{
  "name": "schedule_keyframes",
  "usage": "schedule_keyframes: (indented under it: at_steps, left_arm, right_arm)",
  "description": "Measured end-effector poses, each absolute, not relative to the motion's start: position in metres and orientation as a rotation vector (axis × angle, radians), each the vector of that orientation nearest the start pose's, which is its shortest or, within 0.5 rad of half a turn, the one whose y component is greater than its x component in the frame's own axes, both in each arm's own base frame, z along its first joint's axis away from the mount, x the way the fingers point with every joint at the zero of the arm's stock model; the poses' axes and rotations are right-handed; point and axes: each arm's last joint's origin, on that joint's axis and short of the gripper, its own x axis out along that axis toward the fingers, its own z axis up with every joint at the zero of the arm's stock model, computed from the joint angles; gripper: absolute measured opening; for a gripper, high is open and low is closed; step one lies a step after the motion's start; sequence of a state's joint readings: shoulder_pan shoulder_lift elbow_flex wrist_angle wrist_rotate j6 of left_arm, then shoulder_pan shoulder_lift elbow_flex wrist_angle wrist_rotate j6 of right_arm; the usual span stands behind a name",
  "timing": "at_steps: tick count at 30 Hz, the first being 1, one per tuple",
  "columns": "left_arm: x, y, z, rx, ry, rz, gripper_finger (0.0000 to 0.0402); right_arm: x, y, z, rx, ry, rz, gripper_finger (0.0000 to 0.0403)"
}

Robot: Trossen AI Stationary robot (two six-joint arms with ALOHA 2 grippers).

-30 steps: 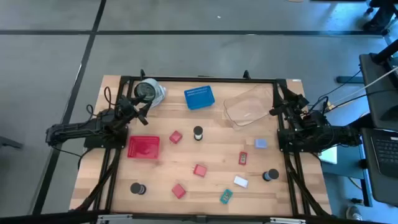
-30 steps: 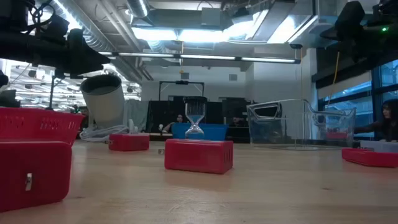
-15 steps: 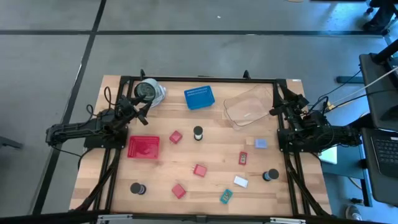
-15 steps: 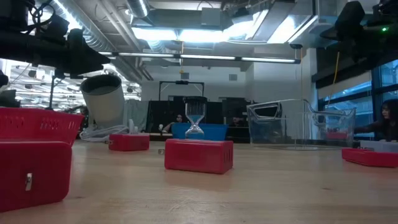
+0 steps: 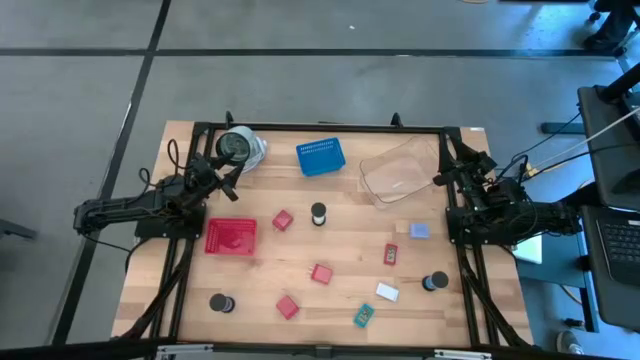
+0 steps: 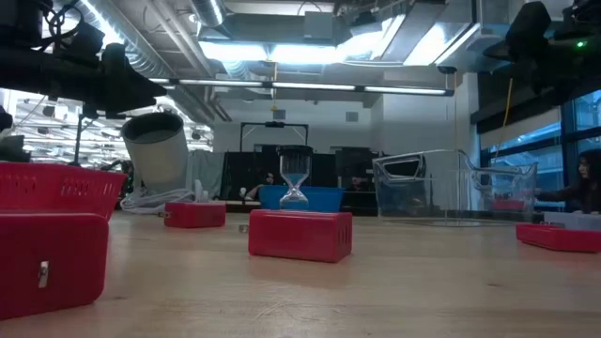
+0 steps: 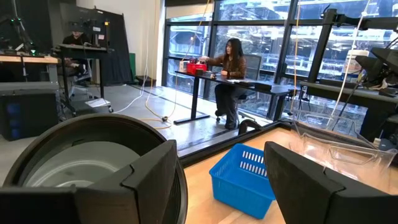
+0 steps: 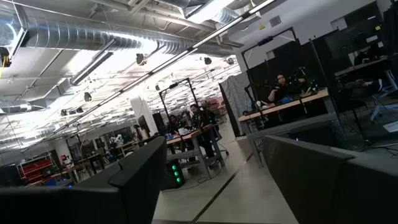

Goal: Pick & Place Office items

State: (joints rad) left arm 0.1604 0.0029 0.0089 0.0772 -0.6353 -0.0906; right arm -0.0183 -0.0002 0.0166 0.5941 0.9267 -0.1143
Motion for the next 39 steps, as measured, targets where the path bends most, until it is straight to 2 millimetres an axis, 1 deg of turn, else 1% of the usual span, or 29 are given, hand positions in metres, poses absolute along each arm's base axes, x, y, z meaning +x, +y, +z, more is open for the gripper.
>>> schedule_keyframes:
  at_steps: [15, 26, 30, 34, 37, 39]
  left_arm:
    - [0.0874, 0.0316, 0.1734, -0.106, -0.120, 0.791, 0.0239]
    - [0.0869, 0.0315, 0.1780, -0.121, -0.173, 0.788, 0.0239]
    - [0.0869, 0.0313, 0.1789, -0.123, -0.182, 0.781, 0.0239]
    - [0.0869, 0.0314, 0.1792, -0.139, -0.192, 0.780, 0.0239]
    - [0.0865, 0.0315, 0.1809, -0.147, -0.213, 0.785, 0.0239]
    - [0.0865, 0.0314, 0.1814, -0.173, -0.228, 0.779, 0.0239]
  right_arm:
    - [0.0693, -0.0244, 0.2164, 0.175, -0.515, -0.944, 0.0271]
    - [0.0693, -0.0243, 0.2165, 0.177, -0.518, -0.939, 0.0271]
    - [0.0703, -0.0233, 0.2173, 0.181, -0.538, -0.878, 0.0271]
    - [0.0693, -0.0232, 0.2190, 0.188, -0.560, -0.869, 0.0271]
    - [0.0705, -0.0230, 0.2177, 0.186, -0.548, -0.857, 0.0271]
    - [0.0737, -0.0222, 0.2146, 0.177, -0.517, -0.812, 0.0271]
